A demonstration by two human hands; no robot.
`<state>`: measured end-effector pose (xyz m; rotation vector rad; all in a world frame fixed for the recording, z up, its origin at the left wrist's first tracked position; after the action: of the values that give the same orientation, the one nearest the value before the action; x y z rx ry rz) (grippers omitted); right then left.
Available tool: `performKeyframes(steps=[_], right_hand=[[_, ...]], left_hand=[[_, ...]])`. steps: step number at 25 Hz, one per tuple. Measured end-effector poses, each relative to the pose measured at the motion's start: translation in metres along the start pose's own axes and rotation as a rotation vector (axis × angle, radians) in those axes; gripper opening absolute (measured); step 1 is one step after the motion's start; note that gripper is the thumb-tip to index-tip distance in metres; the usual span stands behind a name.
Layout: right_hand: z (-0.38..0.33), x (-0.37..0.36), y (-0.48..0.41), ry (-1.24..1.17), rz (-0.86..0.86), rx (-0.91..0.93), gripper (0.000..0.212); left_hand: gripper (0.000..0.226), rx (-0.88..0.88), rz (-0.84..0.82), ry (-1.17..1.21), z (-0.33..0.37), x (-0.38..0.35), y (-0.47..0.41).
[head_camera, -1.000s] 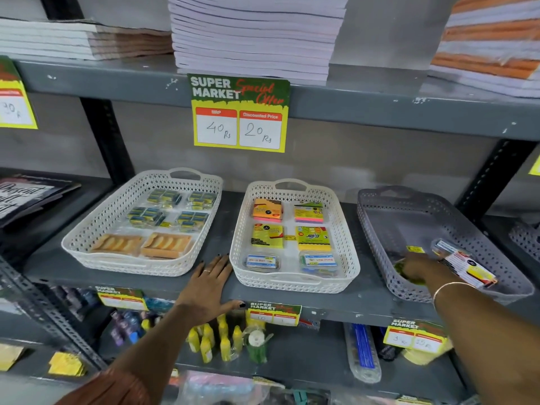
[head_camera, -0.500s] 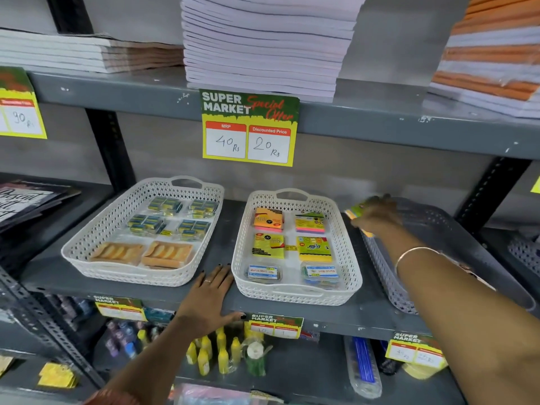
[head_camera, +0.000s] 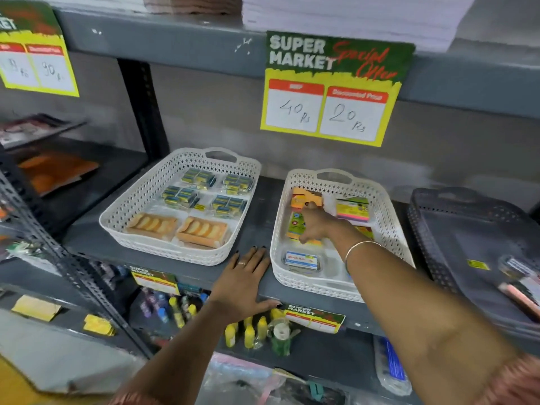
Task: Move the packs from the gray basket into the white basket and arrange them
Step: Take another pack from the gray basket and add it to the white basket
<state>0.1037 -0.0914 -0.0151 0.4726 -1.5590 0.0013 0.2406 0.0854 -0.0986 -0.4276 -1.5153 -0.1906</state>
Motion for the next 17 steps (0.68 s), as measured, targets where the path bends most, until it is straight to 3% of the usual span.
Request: performKeyframes(steps=[10,13,17], right_hand=[[0.002,-0.007,-0.009,-0.022,-0.075,0.010,0.095],[0.009,0.005,-0.002,-0.113,-0.009,0.001,0.093],[0.035,0.028,0.016,-0.227,0.185,-0.032,0.076]], left_hand=[[0.103,0.034,-0.029,-0.015,0.000,-0.003,0.001],[0.103,0.032,-0.027,-0.017,-0.001,-0.003,0.001],[0.109,0.022,-0.018,-0.016,0.000,-0.003,0.001]])
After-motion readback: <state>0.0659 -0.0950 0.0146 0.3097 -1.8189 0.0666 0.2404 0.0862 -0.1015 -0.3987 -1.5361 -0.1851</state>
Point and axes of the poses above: each hand's wrist, its own y-axis away from the middle knuckle, its own x-axis out of the back of the hand, z = x × y, the point moved 1 cm from there along -y, towards the middle knuckle, and after that the axes turned 15 degrees about -x, right-handed, at the moved point
